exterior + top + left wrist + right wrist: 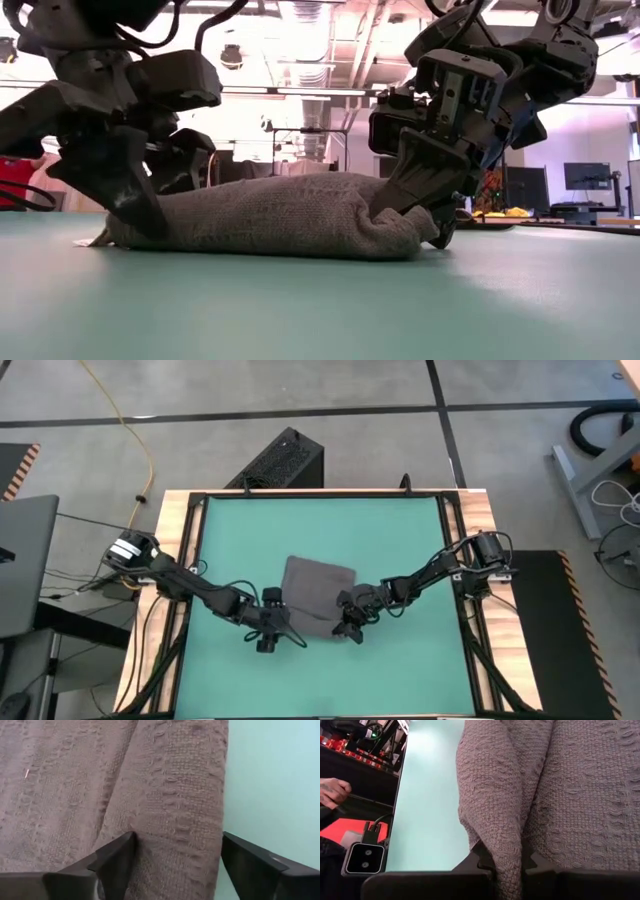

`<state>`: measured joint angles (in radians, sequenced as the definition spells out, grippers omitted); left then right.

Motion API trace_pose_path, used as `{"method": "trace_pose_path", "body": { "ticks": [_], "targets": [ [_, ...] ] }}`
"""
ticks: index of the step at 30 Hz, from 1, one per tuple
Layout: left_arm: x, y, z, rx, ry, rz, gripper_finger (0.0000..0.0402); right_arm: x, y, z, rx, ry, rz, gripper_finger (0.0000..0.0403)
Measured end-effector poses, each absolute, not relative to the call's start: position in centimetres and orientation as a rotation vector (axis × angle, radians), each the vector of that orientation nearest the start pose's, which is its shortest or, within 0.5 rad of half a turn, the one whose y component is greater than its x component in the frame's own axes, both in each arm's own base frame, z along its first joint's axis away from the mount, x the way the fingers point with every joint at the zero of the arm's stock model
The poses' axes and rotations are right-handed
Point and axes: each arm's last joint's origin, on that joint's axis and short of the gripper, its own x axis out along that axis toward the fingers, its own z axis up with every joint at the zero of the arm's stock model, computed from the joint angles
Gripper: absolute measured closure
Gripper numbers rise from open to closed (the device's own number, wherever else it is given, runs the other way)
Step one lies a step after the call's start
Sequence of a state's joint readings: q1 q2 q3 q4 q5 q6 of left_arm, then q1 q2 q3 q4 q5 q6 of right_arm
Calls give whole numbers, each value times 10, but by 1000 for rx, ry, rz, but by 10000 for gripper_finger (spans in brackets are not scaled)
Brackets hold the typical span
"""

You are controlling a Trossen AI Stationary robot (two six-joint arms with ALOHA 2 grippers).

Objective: Roll towel into tight, uniform cylinder
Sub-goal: Roll the gray towel

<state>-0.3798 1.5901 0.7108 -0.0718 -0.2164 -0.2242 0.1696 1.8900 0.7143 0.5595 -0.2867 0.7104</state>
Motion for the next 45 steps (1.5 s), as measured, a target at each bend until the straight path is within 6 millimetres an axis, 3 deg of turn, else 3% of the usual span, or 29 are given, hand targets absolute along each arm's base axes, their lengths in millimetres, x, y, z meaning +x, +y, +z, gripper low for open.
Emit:
{"method": "trace_pose_path", "body": {
  "ticks": [4, 11, 21, 24, 28, 32, 36, 41, 45],
  "targets": [
    [264, -99, 139, 72, 931, -60, 184, 324, 64, 95, 690, 755, 209, 360],
    [261, -91, 136, 2, 1009, -39, 373, 325, 64, 97, 744, 754, 196, 331],
    [268, -68, 137, -283, 1087, -195, 377, 323, 43, 115, 852, 848, 405, 254],
    [269, -61, 137, -386, 1118, -257, 377, 310, 35, 126, 806, 918, 359, 234],
    [271, -48, 137, -502, 1130, -278, 377, 292, 29, 156, 614, 902, 229, 223],
    [273, -31, 138, -618, 1130, -272, 377, 281, 53, 179, 360, 788, 142, 224],
    [273, -12, 139, -748, 1134, -272, 377, 280, 97, 195, 56, 572, 229, 224],
    [271, 5, 139, -902, 1146, -242, 374, 282, 137, 185, -231, 406, 140, 218],
    [268, 12, 138, -979, 1176, -204, 371, 289, 145, 161, -333, 418, 48, 200]
  ]
}}
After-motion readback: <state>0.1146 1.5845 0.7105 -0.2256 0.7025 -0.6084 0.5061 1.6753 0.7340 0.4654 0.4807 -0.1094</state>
